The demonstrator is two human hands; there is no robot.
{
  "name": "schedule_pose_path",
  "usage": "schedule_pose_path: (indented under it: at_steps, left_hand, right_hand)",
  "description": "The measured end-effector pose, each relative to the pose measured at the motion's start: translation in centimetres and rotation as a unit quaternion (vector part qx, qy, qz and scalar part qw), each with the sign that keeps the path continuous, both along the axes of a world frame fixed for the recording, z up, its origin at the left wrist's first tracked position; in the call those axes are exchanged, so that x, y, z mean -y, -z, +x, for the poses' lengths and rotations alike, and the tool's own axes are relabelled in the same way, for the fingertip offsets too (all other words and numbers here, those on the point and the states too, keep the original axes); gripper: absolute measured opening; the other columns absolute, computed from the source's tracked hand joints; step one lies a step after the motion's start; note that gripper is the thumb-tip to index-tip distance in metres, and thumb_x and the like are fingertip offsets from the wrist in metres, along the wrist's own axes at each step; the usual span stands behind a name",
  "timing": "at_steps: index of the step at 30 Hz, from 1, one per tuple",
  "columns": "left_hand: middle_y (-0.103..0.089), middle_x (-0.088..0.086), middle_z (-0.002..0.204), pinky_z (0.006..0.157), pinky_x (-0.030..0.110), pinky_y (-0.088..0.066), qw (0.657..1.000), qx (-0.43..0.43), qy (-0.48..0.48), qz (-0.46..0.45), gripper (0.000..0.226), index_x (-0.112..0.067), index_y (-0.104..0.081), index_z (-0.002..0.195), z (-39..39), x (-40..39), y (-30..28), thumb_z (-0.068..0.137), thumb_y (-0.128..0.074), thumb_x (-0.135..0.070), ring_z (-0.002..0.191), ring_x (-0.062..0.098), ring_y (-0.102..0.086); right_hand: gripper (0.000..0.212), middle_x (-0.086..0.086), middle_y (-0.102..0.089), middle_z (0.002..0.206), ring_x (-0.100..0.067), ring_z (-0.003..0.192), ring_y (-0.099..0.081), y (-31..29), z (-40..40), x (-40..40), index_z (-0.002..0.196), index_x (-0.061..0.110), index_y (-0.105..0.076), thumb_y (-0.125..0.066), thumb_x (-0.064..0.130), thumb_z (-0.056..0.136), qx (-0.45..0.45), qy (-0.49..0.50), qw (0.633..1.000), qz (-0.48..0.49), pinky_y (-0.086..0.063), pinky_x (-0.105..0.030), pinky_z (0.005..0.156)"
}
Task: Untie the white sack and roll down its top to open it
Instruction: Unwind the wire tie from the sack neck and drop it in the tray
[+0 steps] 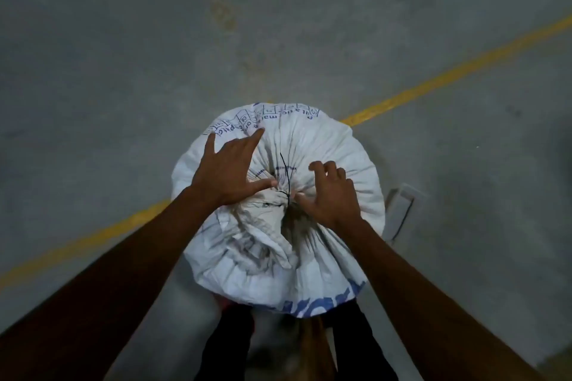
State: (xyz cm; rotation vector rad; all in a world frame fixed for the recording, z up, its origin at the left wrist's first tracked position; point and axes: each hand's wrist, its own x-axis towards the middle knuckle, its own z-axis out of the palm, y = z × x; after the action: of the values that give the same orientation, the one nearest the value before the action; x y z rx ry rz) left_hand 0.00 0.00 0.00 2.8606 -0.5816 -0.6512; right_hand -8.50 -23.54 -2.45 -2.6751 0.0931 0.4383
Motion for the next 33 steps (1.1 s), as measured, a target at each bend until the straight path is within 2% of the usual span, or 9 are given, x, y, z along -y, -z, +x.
schedule_pose_path:
  at_steps: [2, 4, 7, 11, 16, 21, 25, 29, 33]
  left_hand:
    - [-0.063, 0.003, 0.148, 0.127, 0.064, -0.010, 1.000, -0.026, 0.001, -0.006, 0.114, -0.034, -0.014, 0.164, 0.0, 0.9, 0.7, 0.073, -0.040, -0.099, 0.143, 0.025, -0.054]
    - [-0.074, -0.005, 0.126, 0.122, 0.057, -0.025, 0.999, -0.047, 0.000, -0.016, 0.102, -0.035, -0.036, 0.148, -0.2, 1.3, 1.7, 0.069, -0.042, -0.099, 0.126, 0.022, -0.066]
    - [-0.076, -0.014, 0.100, 0.097, 0.043, -0.050, 0.997, -0.057, 0.011, -0.056, 0.070, -0.036, -0.060, 0.110, -0.1, 2.0, 3.0, 0.071, -0.051, -0.093, 0.099, 0.014, -0.073]
    - [-0.076, -0.018, 0.093, 0.080, 0.031, -0.051, 0.984, -0.142, -0.009, -0.111, 0.037, -0.034, -0.074, 0.095, -0.2, 2.3, 5.0, 0.079, -0.078, -0.067, 0.089, 0.002, -0.069]
    - [-0.077, -0.021, 0.095, 0.083, 0.032, -0.057, 0.970, -0.190, -0.014, -0.154, 0.031, -0.040, -0.078, 0.099, -0.3, 2.0, 7.5, 0.077, -0.084, -0.061, 0.092, -0.005, -0.070]
    - [-0.076, -0.022, 0.102, 0.086, 0.038, -0.059, 0.963, -0.219, -0.006, -0.157, 0.045, -0.047, -0.079, 0.103, 0.3, 1.7, 8.9, 0.067, -0.075, -0.075, 0.096, -0.003, -0.069]
    - [-0.076, -0.017, 0.097, 0.080, 0.033, -0.056, 0.961, -0.241, 0.015, -0.135, 0.030, -0.042, -0.083, 0.100, 1.3, 1.7, 9.6, 0.073, -0.090, -0.054, 0.089, 0.001, -0.069]
    - [-0.077, -0.018, 0.089, 0.076, 0.030, -0.055, 0.959, -0.262, 0.035, -0.107, 0.027, -0.038, -0.083, 0.096, 2.0, 1.8, 10.0, 0.072, -0.092, -0.048, 0.084, -0.001, -0.069]
    - [-0.073, -0.028, 0.080, 0.076, 0.031, -0.054, 0.951, -0.281, 0.010, -0.126, 0.022, -0.034, -0.077, 0.084, 1.3, 1.1, 10.8, 0.072, -0.094, -0.040, 0.079, -0.006, -0.068]
  right_hand:
    - [0.056, -0.010, -0.060, 0.110, -0.037, 0.105, -0.060, 1.0, -0.5, -0.2, 0.111, 0.017, -0.053, -0.067, 0.062, 0.082, -0.019, 0.042, 0.998, 0.043, -0.052, -0.046, 0.077]
    - [0.046, -0.010, -0.065, 0.106, -0.035, 0.105, -0.062, 1.9, -1.4, -0.8, 0.102, 0.018, -0.052, -0.069, 0.058, 0.086, -0.084, 0.055, 0.993, 0.065, -0.050, -0.043, 0.077]
    - [0.031, -0.005, -0.071, 0.101, -0.030, 0.103, -0.065, 3.6, -2.3, -1.6, 0.093, 0.021, -0.061, -0.071, 0.050, 0.088, -0.118, 0.085, 0.984, 0.098, -0.048, -0.039, 0.077]
    - [0.024, 0.002, -0.078, 0.092, -0.022, 0.093, -0.072, 6.0, -3.8, -2.5, 0.096, 0.022, -0.076, -0.072, 0.041, 0.082, -0.110, 0.166, 0.961, 0.192, -0.058, -0.040, 0.081]
    - [0.018, 0.001, -0.081, 0.094, -0.016, 0.090, -0.076, 8.1, -5.0, -3.5, 0.098, 0.019, -0.081, -0.079, 0.025, 0.081, -0.050, 0.227, 0.936, 0.263, -0.059, -0.038, 0.084]
    - [0.024, 0.004, -0.082, 0.099, -0.007, 0.093, -0.076, 9.3, -5.2, -4.0, 0.104, 0.018, -0.082, -0.075, 0.016, 0.081, -0.032, 0.256, 0.907, 0.333, -0.061, -0.034, 0.090]
    - [0.030, -0.001, -0.081, 0.105, -0.010, 0.099, -0.076, 10.2, -5.1, -4.3, 0.109, 0.012, -0.081, -0.073, 0.000, 0.083, -0.020, 0.248, 0.897, 0.366, -0.059, -0.030, 0.094]
    - [0.033, -0.003, -0.080, 0.111, -0.011, 0.102, -0.073, 11.0, -5.2, -5.0, 0.115, 0.011, -0.080, -0.073, 0.001, 0.084, -0.012, 0.235, 0.903, 0.359, -0.054, -0.021, 0.093]
    - [0.025, -0.007, -0.081, 0.107, -0.016, 0.100, -0.076, 11.9, -5.1, -5.9, 0.110, 0.008, -0.081, -0.073, 0.007, 0.086, -0.018, 0.270, 0.889, 0.369, -0.058, -0.032, 0.094]
